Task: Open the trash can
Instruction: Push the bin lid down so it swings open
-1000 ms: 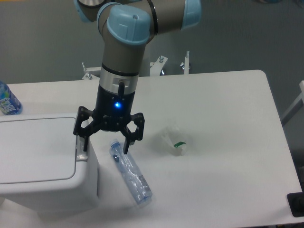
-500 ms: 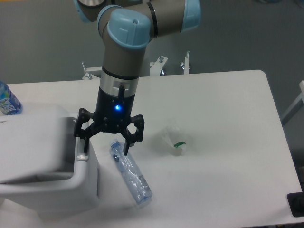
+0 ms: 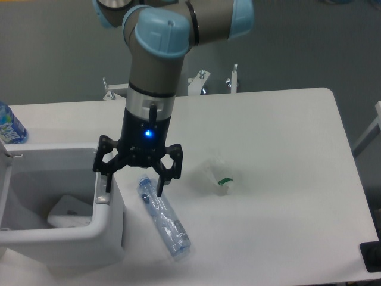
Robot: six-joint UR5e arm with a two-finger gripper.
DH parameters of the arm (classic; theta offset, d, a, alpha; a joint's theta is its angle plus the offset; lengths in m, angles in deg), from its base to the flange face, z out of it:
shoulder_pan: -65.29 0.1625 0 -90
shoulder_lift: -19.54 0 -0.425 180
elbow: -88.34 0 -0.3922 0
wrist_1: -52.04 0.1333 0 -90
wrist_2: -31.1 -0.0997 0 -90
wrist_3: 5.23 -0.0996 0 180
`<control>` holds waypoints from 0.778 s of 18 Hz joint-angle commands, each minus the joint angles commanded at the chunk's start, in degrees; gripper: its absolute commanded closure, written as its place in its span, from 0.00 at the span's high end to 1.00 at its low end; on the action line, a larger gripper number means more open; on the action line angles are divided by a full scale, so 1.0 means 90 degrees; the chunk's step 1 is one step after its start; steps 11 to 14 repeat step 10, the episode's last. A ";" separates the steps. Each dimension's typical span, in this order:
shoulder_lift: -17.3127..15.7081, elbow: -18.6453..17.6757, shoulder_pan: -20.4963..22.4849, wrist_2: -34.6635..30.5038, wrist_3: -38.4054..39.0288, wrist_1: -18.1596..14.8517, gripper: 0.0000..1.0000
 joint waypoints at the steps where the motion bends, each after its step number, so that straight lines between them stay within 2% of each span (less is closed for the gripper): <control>1: -0.0097 0.0010 0.0156 -0.0010 -0.0273 -0.0029 1.00; 3: -0.0176 0.0039 0.0401 -0.0155 -0.0685 -0.0078 1.00; 4: -0.0176 0.0010 0.0431 -0.0456 -0.0783 -0.0069 1.00; 7: -0.0176 -0.0039 0.0568 -0.1880 -0.1503 -0.0390 1.00; 9: -0.0176 -0.0029 0.0752 -0.2420 -0.2148 -0.0634 1.00; 14: -0.0176 -0.0039 0.0870 -0.2470 -0.2267 -0.0674 1.00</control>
